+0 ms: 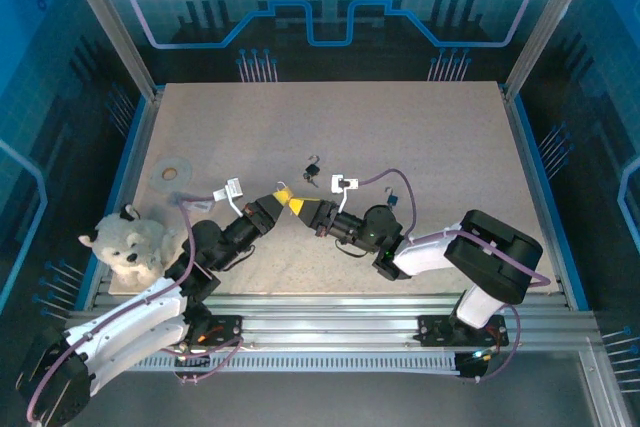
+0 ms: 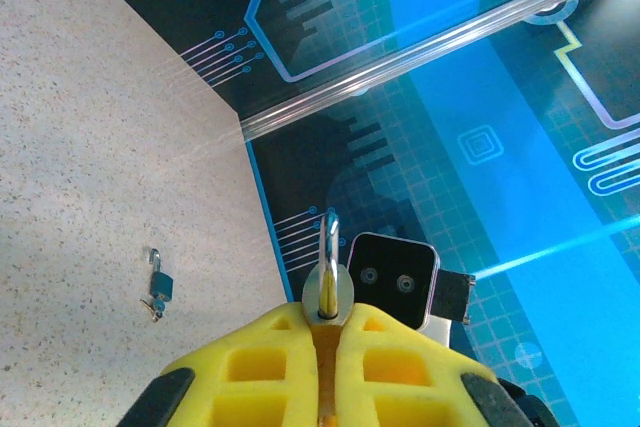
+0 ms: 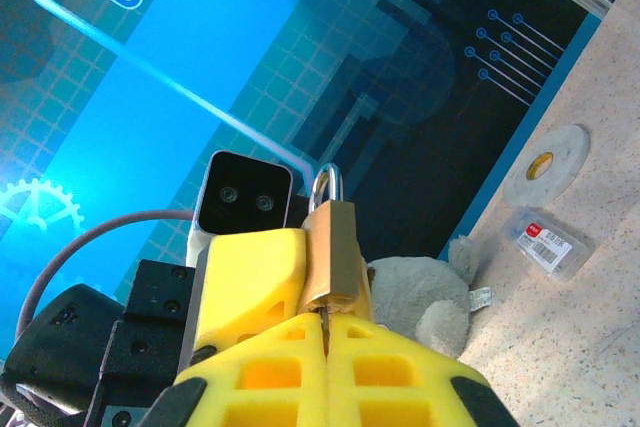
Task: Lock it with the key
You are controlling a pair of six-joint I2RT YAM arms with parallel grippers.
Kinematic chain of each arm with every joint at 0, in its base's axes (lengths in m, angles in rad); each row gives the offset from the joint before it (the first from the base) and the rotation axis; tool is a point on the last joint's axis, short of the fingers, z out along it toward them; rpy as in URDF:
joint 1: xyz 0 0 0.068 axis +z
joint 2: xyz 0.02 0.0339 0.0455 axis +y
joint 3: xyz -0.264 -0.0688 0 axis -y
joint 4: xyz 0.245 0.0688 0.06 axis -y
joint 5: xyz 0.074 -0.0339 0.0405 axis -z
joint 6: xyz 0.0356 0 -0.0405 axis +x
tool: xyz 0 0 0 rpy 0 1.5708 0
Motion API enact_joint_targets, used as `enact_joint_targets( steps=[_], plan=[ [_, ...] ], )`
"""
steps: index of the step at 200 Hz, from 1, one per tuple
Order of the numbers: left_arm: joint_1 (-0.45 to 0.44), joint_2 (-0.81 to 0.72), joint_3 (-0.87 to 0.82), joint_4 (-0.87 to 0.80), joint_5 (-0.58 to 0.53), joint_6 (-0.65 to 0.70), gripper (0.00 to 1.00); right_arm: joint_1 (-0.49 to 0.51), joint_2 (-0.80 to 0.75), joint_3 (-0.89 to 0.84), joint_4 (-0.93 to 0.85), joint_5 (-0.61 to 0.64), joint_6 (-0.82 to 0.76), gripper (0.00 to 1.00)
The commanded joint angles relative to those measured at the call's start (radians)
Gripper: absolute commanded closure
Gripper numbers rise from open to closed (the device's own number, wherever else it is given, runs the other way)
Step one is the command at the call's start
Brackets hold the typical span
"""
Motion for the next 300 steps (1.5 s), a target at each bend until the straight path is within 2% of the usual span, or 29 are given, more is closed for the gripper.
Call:
enact_joint_targets(
  steps=[1, 116, 134, 151, 190, 207, 224, 258, 300],
  plan=[
    [0.009, -0.018, -0.004, 0.079, -0.131, 0.013, 1.00, 0.037, 0.014, -0.017, 0.031, -0.021, 0.008, 1.00],
    [0.010, -0.019, 0.006, 0.069, -0.171, 0.051, 1.00, 0.042, -0.020, -0.062, 0.031, -0.011, 0.009, 1.00],
    [0.010, -0.021, 0.021, -0.007, -0.172, 0.067, 1.00, 0.039, -0.048, -0.084, 0.031, 0.000, -0.010, 1.00],
    [0.012, -0.023, 0.059, -0.150, -0.169, 0.097, 1.00, 0.022, -0.078, -0.106, 0.031, 0.002, -0.015, 1.00],
    [0.019, 0.004, 0.137, -0.435, -0.178, 0.187, 1.00, -0.048, -0.131, -0.170, 0.025, -0.001, 0.000, 1.00],
    [0.030, 0.035, 0.158, -0.503, -0.166, 0.225, 1.00, -0.075, -0.149, -0.182, 0.002, -0.007, 0.002, 1.00],
    [0.049, 0.079, 0.176, -0.547, -0.139, 0.257, 1.00, -0.092, -0.175, -0.181, -0.059, -0.009, -0.027, 1.00],
    [0.115, 0.198, 0.220, -0.598, -0.048, 0.317, 1.00, -0.104, -0.287, -0.150, -0.295, 0.008, -0.131, 1.00],
    [0.162, 0.328, 0.273, -0.645, -0.043, 0.398, 1.00, -0.103, -0.450, -0.107, -0.590, 0.048, -0.275, 1.00]
  ],
)
